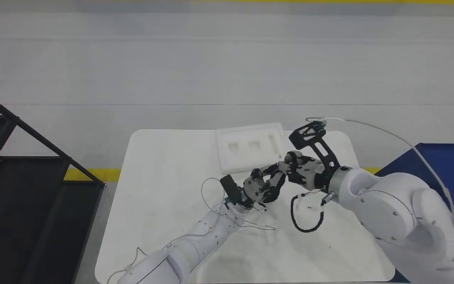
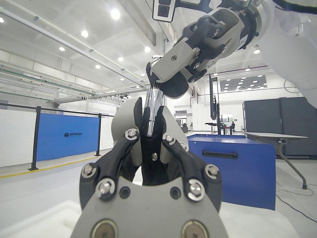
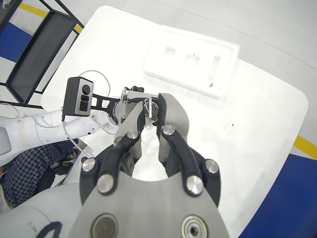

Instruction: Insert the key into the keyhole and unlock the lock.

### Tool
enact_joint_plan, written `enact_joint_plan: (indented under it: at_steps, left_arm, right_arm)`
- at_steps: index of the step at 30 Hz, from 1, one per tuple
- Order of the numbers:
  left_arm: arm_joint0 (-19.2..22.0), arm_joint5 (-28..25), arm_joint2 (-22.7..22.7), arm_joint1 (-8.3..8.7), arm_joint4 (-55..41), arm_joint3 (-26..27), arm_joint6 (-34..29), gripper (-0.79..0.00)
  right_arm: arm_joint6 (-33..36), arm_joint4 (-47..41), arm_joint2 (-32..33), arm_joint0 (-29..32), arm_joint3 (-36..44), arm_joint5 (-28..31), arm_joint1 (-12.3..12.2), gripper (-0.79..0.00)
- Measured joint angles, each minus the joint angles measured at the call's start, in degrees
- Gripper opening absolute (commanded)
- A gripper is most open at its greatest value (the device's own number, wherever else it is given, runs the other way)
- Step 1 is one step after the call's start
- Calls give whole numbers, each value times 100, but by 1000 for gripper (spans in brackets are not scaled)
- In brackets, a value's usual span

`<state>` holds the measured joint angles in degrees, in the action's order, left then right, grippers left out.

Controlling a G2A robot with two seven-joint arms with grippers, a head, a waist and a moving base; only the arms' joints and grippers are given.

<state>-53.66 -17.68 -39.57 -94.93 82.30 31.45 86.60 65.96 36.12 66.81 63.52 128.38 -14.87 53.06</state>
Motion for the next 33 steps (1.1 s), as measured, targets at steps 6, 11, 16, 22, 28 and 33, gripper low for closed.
enact_joint_plan:
  at_steps: [6,11,16,22,28,33]
  left_arm:
    - [14,-94,-42,25,12,12,-94,-785]
    - [120,-351,-139,121,48,87,-351,-785]
    - [178,-851,-237,307,70,414,-850,-785]
    - [149,-1405,-420,612,206,922,-1403,-785]
    - [-9,-2096,-646,1000,376,1685,-2094,-785]
    - [-192,-2495,-842,1272,432,2247,-2494,-785]
  right_arm:
    - [-79,-145,96,-85,-85,388,5,0]
    - [-89,-443,321,-271,-334,1553,-29,0]
    - [13,-946,659,-403,-641,2713,-85,0]
    - [193,-1543,967,-397,-921,4232,-175,0]
    - [402,-1709,1035,-420,-1003,4935,-295,0]
    - [256,-1759,861,-478,-1065,5063,-436,0]
